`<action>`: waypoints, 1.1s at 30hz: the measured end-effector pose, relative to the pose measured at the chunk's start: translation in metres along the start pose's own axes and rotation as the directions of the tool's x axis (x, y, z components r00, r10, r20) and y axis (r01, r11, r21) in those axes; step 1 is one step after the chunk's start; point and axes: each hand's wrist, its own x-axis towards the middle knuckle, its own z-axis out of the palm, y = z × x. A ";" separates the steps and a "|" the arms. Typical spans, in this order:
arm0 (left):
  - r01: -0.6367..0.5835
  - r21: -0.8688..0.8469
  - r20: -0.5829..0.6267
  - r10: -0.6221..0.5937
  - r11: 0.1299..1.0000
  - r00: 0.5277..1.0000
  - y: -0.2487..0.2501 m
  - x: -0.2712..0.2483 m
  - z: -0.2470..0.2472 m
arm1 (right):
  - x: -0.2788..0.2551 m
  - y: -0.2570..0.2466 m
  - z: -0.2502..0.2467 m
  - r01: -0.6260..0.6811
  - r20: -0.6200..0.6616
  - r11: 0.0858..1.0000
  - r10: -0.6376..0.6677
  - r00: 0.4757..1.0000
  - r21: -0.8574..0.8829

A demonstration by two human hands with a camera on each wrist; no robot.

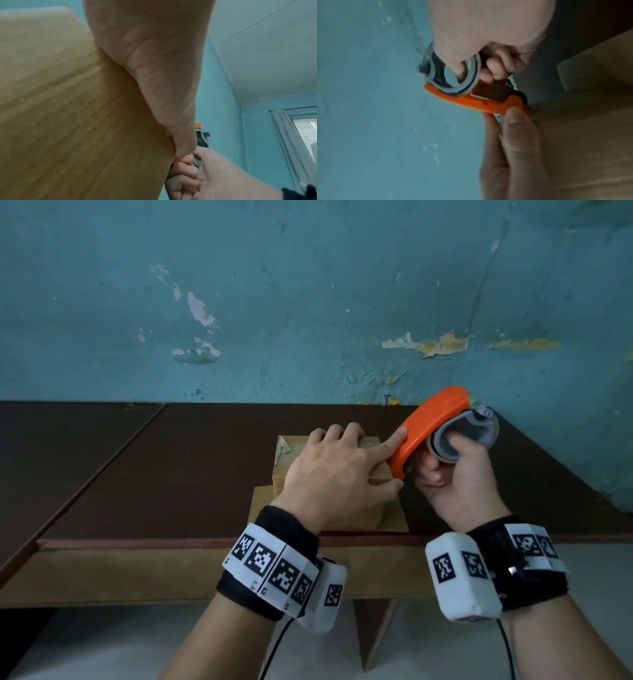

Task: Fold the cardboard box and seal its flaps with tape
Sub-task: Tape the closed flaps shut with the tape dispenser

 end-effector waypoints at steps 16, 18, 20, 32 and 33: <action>0.078 -0.054 -0.025 -0.079 0.995 0.997 0.004 0.000 0.001 | 0.004 -0.024 -0.012 0.057 -0.105 0.998 -0.057 0.993 0.002; 0.077 -0.063 -0.029 -0.079 0.995 0.996 0.004 0.001 0.000 | 0.006 -0.031 -0.019 0.054 -0.089 0.998 -0.051 0.995 0.028; 0.080 -0.068 -0.025 -0.082 0.995 0.996 0.004 0.001 0.000 | 0.007 -0.033 -0.024 0.049 -0.070 0.998 -0.046 0.996 0.034; 0.091 -0.057 -0.029 -0.093 0.994 0.995 0.002 0.001 0.000 | 0.014 -0.036 -0.037 0.054 -0.086 0.996 -0.048 0.995 0.066; 0.092 -0.058 -0.027 -0.094 0.994 0.995 0.002 0.001 0.000 | 0.014 -0.037 -0.038 0.052 -0.096 0.996 -0.045 0.994 0.066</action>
